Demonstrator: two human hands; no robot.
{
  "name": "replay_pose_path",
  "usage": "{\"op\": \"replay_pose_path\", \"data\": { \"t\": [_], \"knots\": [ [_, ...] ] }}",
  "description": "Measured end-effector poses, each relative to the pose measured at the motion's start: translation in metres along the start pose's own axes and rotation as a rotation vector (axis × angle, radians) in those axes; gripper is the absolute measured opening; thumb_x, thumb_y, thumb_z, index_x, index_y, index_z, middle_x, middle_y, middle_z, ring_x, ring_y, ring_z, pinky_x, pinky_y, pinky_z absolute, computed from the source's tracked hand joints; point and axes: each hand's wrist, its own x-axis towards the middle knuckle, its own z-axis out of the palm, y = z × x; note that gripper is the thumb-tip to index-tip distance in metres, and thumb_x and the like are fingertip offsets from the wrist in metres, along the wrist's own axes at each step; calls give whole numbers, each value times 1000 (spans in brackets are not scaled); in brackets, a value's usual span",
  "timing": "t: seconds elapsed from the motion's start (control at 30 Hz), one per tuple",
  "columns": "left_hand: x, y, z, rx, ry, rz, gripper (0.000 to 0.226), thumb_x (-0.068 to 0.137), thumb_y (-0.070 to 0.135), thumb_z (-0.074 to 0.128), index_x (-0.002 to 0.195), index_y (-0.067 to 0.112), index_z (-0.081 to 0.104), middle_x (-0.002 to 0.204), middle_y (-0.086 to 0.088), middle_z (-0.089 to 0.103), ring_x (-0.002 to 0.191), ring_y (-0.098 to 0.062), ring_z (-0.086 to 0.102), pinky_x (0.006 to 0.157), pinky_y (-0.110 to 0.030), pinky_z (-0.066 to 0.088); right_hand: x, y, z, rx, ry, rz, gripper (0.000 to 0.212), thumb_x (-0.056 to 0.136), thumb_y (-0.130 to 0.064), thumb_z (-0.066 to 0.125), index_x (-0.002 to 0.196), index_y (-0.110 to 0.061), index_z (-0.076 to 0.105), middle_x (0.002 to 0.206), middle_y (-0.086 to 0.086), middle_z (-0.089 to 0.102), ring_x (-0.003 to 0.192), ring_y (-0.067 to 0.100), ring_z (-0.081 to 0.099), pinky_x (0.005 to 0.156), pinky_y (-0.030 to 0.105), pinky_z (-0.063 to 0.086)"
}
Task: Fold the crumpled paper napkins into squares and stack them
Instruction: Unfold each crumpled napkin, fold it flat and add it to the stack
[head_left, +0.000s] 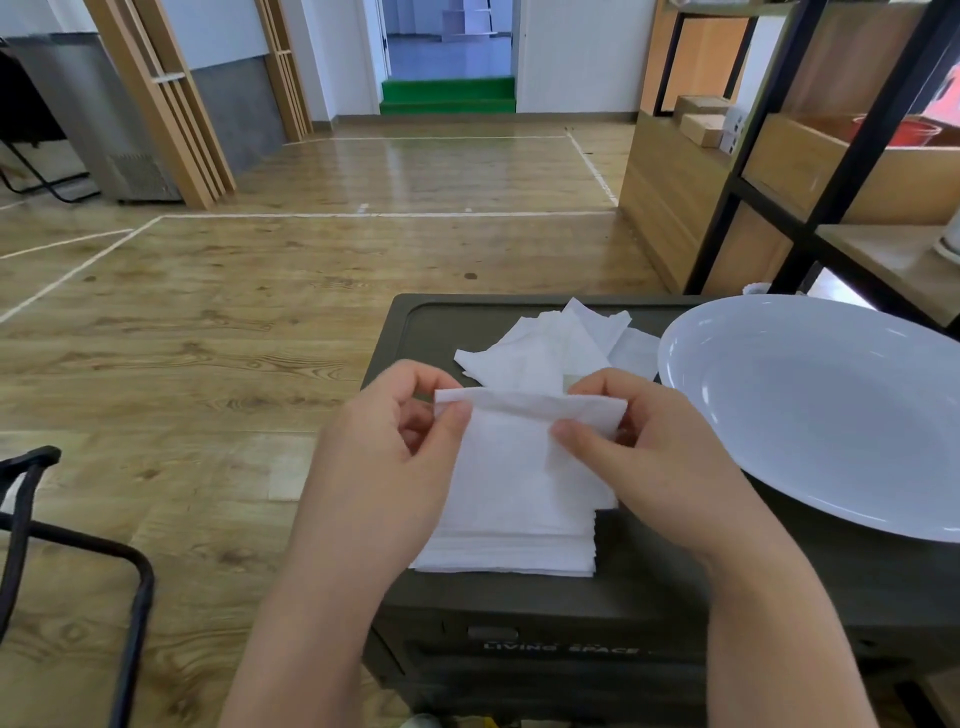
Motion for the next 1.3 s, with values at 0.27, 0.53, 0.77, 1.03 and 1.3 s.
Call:
{"op": "replay_pose_path", "data": {
  "t": [0.27,0.53,0.77,1.03,1.3],
  "knots": [
    [16,-13,22,344,94,-115,14,92,31,57,105,30,60,69,12,59,69,-3,53,51,-21,35,7,13,12,-100,92,242,34,87,-39,61,71,-8,60,69,1,60,66,16,57,63,27,47],
    [19,-18,18,418,117,-161,27,91,35,58,117,28,59,75,13,58,80,-12,56,64,-28,39,10,11,18,-227,116,331,26,83,-44,65,95,-24,54,87,-13,53,77,6,52,62,21,39],
    [23,-27,20,446,47,-162,24,89,37,56,110,30,65,103,9,62,87,-11,54,56,-20,35,10,13,19,-255,152,320,30,86,-44,63,109,-25,62,88,-12,57,79,5,54,74,23,42],
    [20,-20,16,348,160,-39,5,84,31,68,85,33,64,94,13,59,82,-3,50,56,-14,32,8,10,12,-193,274,242,8,82,-34,71,87,-31,64,72,-10,58,63,5,53,54,14,37],
    [11,-3,-2,-160,14,-39,12,74,20,79,68,23,68,67,10,69,60,-1,60,59,-18,43,2,5,-2,17,126,236,23,78,-39,74,99,-38,67,96,-17,60,81,1,55,63,13,41]
  ]
}}
